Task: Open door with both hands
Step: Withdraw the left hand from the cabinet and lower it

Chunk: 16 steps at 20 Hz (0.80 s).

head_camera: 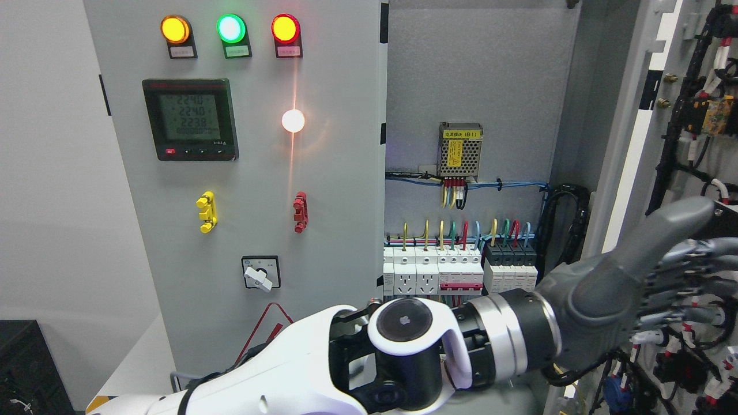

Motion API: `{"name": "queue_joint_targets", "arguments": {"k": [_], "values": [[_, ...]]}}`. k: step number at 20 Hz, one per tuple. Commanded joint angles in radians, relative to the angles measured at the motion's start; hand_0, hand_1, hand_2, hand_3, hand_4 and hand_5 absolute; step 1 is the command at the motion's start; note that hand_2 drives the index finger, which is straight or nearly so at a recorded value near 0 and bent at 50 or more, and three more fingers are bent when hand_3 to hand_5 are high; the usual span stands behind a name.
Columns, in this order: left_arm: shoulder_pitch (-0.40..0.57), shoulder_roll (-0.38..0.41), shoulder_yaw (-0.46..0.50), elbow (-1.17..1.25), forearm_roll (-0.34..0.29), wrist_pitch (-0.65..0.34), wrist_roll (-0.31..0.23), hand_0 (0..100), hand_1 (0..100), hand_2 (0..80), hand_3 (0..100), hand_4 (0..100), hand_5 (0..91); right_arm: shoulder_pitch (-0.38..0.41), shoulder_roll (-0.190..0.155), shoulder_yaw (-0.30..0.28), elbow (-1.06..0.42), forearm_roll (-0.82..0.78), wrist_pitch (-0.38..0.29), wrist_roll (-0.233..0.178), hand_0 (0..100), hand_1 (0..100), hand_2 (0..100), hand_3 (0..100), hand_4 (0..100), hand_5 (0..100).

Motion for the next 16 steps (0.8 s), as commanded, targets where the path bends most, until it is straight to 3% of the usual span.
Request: {"name": "queue_joint_targets", "arguments": {"k": [1, 9, 16], "values": [[0.097, 0.322, 0.023, -0.178, 0.011, -0.006, 0.001, 0, 0, 0.0, 0, 0, 0.0, 0.0, 0.0, 0.023, 0.0, 0.017, 0.0, -0.001, 0, 0, 0, 0, 0, 0], [0.298, 0.523, 0.023, -0.229, 0.009, -0.009, 0.001, 0, 0, 0.0, 0, 0, 0.0, 0.0, 0.0, 0.023, 0.0, 0.017, 0.0, -0.001, 0, 0, 0, 0, 0, 0], [0.575, 0.683, 0.025, -0.221, -0.005, -0.015, 0.001, 0, 0, 0.0, 0, 0, 0.0, 0.0, 0.0, 0.023, 0.0, 0.017, 0.0, -0.001, 0, 0, 0, 0, 0, 0]]}}
